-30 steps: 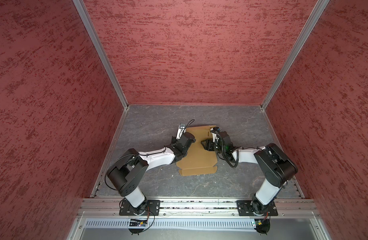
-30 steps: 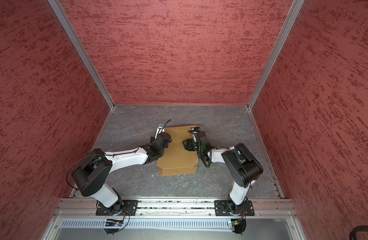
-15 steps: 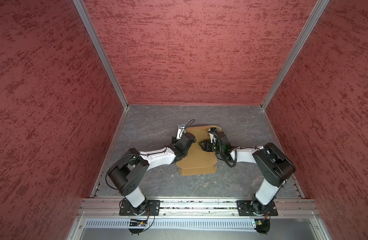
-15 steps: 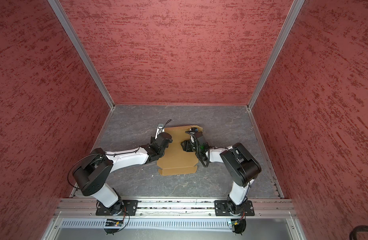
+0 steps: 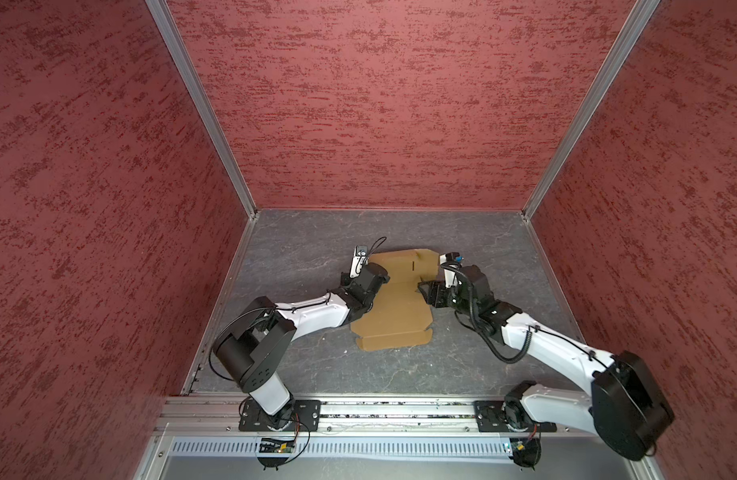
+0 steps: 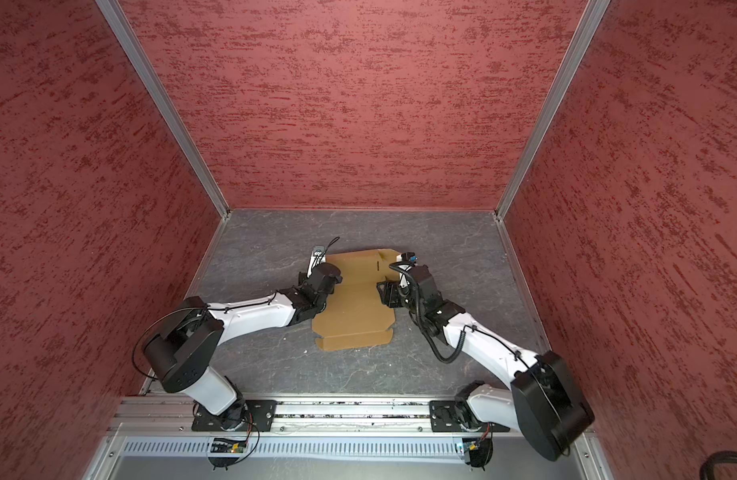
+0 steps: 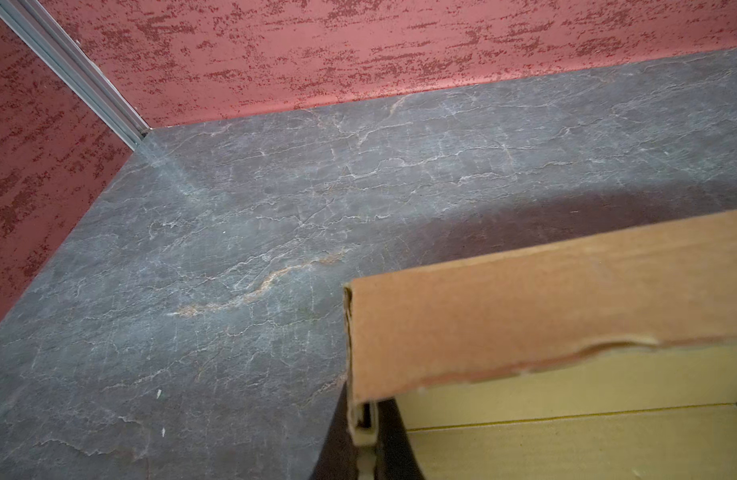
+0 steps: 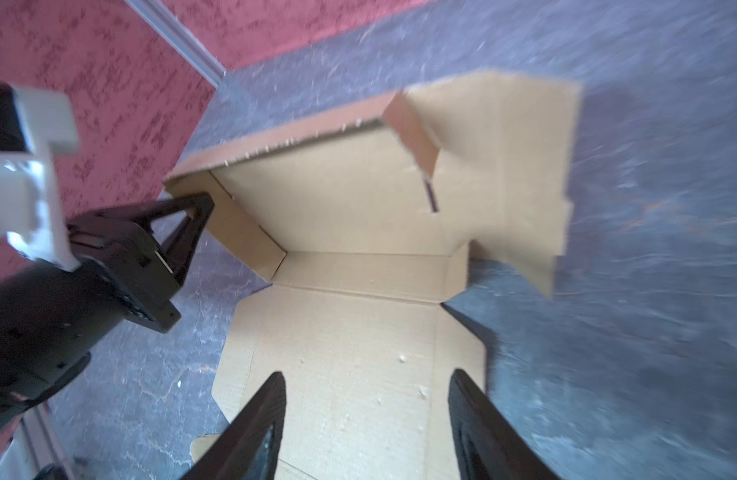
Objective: Fold the paper box
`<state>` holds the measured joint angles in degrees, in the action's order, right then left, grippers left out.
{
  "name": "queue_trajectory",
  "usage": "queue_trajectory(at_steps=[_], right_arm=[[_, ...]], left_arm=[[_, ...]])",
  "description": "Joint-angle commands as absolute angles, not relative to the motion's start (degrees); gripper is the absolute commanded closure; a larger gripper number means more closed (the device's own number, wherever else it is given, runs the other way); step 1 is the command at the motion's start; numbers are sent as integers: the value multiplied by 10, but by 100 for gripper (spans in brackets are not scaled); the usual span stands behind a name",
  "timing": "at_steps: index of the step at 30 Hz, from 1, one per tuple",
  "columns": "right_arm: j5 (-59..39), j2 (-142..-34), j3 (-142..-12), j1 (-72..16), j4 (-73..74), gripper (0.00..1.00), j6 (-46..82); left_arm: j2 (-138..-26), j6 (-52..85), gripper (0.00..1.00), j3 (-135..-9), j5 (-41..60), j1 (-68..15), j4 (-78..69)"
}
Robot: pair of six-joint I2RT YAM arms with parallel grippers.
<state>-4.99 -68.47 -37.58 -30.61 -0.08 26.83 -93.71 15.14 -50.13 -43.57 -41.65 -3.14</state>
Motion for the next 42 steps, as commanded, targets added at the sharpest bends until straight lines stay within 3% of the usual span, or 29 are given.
queue_trajectory(at_steps=[1,12,18,29,42], right_arm=[[15,-663,-410,-278,-84,37,271],[-45,-771,-493,-142,-58,45,204],[-151,-850,-507,-66,3,45,200],[-224,-1010,-590,-59,12,43,90],[-284,-1035,-601,-66,6,42,60]], left_arm=[[-930,136,99,-491,-429,-413,7],[-933,126,99,-509,-403,-410,22],[-933,119,99,-509,-384,-407,18],[-948,120,100,-519,-387,-405,21],[-969,133,100,-533,-395,-406,31]])
